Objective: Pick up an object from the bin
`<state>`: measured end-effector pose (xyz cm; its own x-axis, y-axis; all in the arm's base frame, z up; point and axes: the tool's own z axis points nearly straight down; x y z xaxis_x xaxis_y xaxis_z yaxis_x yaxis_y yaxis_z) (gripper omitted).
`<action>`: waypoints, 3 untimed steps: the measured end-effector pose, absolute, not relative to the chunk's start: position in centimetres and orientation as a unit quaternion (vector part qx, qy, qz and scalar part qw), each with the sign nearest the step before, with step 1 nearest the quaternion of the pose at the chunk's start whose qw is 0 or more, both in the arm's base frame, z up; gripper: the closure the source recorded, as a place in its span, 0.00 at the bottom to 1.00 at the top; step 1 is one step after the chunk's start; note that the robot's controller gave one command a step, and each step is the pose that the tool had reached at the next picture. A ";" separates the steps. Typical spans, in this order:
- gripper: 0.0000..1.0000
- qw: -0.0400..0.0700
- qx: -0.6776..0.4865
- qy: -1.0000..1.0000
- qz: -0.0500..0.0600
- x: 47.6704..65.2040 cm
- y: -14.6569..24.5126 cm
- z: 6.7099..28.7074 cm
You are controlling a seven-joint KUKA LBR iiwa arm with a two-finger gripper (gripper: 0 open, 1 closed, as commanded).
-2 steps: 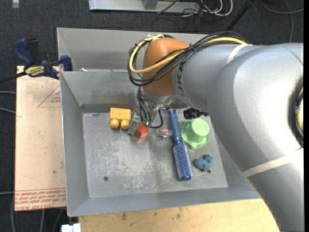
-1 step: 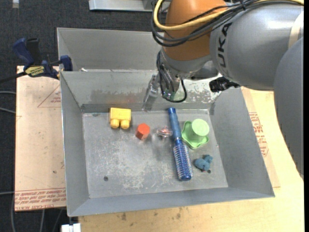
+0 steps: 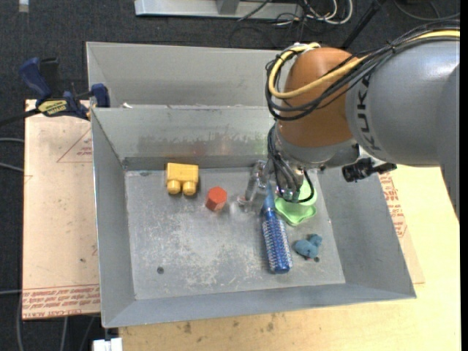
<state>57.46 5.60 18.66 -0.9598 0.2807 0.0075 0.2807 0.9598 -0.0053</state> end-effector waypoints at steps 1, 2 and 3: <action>0.00 -0.001 -0.139 -0.990 0.000 57.7 6.0 19.0; 0.00 0.000 -0.163 -0.987 -0.001 63.9 8.6 6.5; 1.00 -0.001 -0.163 -0.987 -0.001 64.0 8.6 7.1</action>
Offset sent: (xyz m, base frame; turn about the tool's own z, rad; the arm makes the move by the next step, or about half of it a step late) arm 0.0000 0.0000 0.0000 0.0000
